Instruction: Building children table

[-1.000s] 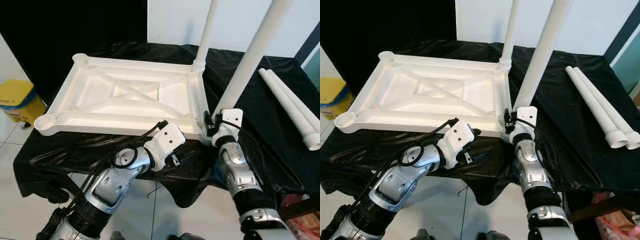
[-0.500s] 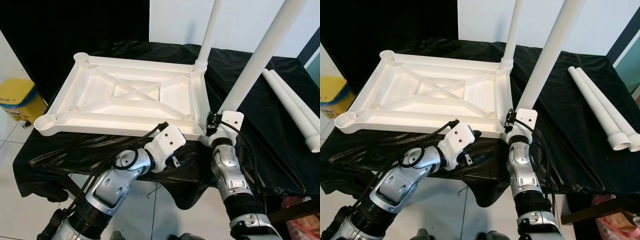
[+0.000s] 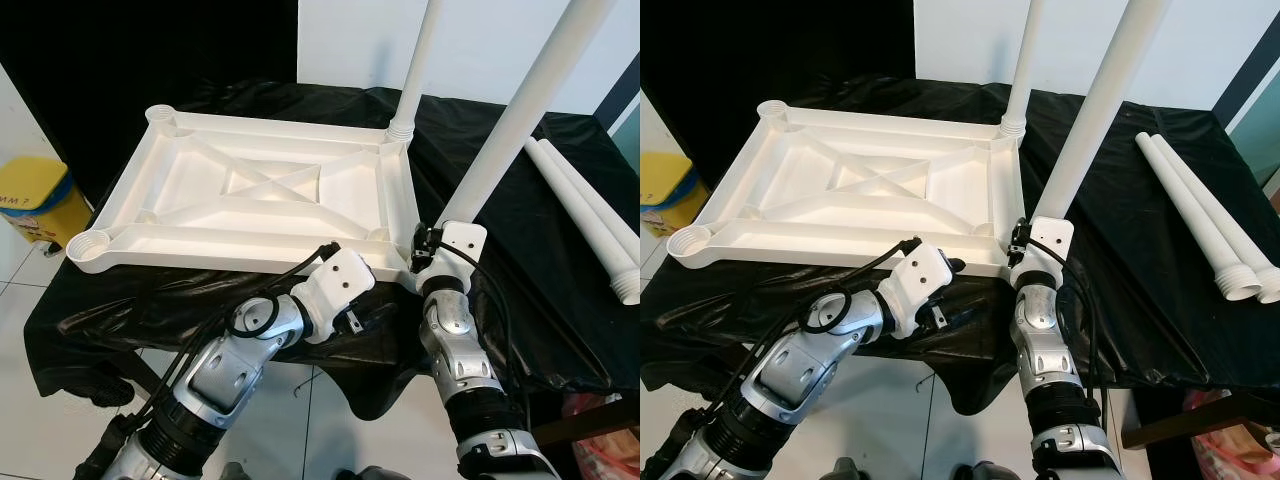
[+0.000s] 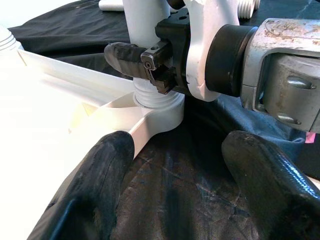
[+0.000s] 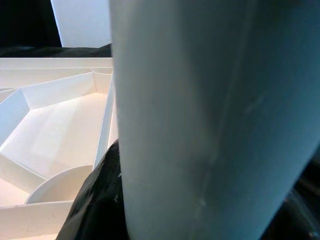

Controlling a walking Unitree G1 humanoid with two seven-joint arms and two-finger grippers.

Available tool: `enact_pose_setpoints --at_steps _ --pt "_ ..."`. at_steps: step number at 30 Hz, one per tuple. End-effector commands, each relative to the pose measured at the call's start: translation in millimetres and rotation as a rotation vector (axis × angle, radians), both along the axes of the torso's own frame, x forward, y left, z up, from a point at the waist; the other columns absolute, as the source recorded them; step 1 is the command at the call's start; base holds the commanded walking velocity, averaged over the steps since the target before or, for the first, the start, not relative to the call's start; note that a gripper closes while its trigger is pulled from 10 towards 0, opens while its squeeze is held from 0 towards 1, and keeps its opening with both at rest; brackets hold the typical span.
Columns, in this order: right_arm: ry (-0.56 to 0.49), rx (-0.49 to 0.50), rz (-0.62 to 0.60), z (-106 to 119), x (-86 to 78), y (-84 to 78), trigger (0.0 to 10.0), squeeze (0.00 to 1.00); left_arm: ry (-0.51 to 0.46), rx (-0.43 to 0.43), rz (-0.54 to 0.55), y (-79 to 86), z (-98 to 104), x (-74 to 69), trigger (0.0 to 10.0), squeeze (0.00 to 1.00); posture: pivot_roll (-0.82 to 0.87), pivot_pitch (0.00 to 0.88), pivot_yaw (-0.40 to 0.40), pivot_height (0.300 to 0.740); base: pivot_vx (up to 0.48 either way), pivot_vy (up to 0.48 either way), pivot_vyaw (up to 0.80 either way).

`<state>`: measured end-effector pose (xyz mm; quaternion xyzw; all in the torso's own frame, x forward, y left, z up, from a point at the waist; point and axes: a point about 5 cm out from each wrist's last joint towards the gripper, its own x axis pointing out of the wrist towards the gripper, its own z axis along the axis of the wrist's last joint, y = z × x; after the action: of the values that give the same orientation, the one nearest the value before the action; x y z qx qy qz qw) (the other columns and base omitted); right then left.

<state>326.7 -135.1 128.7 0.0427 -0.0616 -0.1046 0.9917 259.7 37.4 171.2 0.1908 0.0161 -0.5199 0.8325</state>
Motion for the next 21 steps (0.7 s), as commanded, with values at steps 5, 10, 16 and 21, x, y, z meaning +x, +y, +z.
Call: enact_pose_setpoints --at_steps 5,10,16,21 --pt "0.1 -0.009 0.014 -24 -8.3 -5.2 10.0 1.0 -0.005 0.014 -0.02 -3.3 -2 -1.2 10.0 0.0 0.05 0.097 -0.096 0.74 0.0 0.0 0.0" --pt "0.029 -0.012 0.12 -15 -10.8 -10.7 10.0 1.0 -0.005 0.01 -0.013 -2.7 -2 -1.2 10.0 0.0 0.04 0.101 -0.098 0.74 0.0 0.0 0.0" --pt "-0.008 -0.043 0.238 -11 -14.3 -17.8 10.0 1.0 -0.006 0.009 -0.01 -2.6 -2 -0.8 10.0 0.0 0.04 0.102 -0.098 0.74 0.0 0.0 0.0" --pt "-0.024 -0.069 0.295 -8 -14.8 -25.7 10.0 1.0 -0.006 0.009 -0.01 -2.5 -1 -0.3 10.0 0.0 0.03 0.103 -0.094 0.74 0.0 0.0 0.0"
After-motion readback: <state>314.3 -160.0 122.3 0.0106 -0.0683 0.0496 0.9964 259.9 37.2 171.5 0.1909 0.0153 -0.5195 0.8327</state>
